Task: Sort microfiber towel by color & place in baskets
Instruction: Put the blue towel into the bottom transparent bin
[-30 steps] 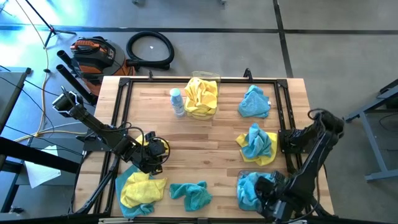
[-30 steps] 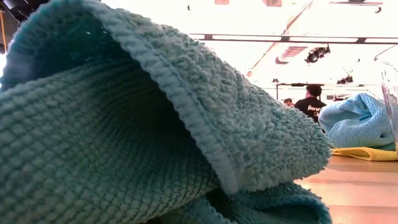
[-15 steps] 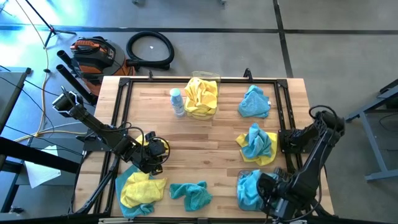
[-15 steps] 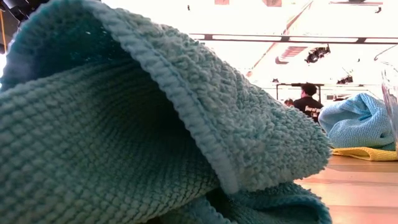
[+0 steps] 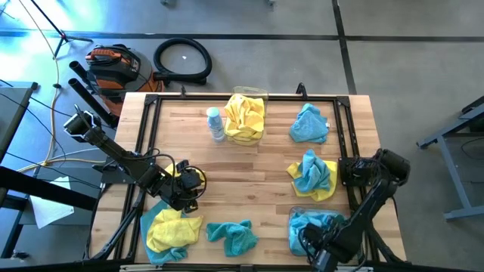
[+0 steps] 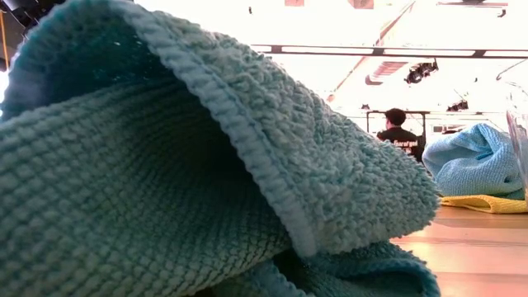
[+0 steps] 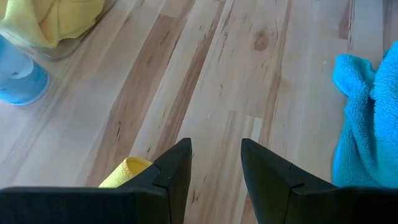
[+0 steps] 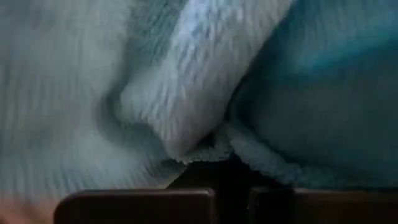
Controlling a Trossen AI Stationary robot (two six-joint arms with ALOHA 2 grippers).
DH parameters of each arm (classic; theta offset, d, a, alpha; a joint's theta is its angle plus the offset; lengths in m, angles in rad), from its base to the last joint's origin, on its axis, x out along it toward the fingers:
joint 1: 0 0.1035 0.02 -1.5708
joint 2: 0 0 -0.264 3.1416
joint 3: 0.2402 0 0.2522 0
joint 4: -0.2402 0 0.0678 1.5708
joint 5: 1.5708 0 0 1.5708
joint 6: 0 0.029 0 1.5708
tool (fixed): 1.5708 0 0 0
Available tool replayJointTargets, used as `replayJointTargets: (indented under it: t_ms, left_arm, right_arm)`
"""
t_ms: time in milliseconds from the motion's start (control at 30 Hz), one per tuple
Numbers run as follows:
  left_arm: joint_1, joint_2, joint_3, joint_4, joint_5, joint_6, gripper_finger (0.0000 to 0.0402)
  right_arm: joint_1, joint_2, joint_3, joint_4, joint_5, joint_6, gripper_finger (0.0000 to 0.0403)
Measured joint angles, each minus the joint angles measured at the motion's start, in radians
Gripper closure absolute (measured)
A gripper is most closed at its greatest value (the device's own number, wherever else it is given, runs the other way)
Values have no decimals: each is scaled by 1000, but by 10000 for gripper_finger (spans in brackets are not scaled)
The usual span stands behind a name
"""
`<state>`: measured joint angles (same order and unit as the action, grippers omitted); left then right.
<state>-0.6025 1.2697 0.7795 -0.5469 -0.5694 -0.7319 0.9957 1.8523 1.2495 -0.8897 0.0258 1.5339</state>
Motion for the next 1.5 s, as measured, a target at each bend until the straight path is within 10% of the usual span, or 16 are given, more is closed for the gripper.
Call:
replayJointTargets:
  t_ms: [467,1033,1267,1500]
  left_arm:
    - [0,0,0,3,2,1,273]
    - [0,0,0,7,14,0,273]
    - [0,0,0,7,13,0,273]
    - [0,0,0,14,13,2,273]
  right_arm:
    - [-1,-92,-68,130,69,46,399]
    - [-1,-257,-50,27,26,134,295]
    - [-10,-284,-56,7,250,103,307]
    - [-66,-193,-134,58,96,98,316]
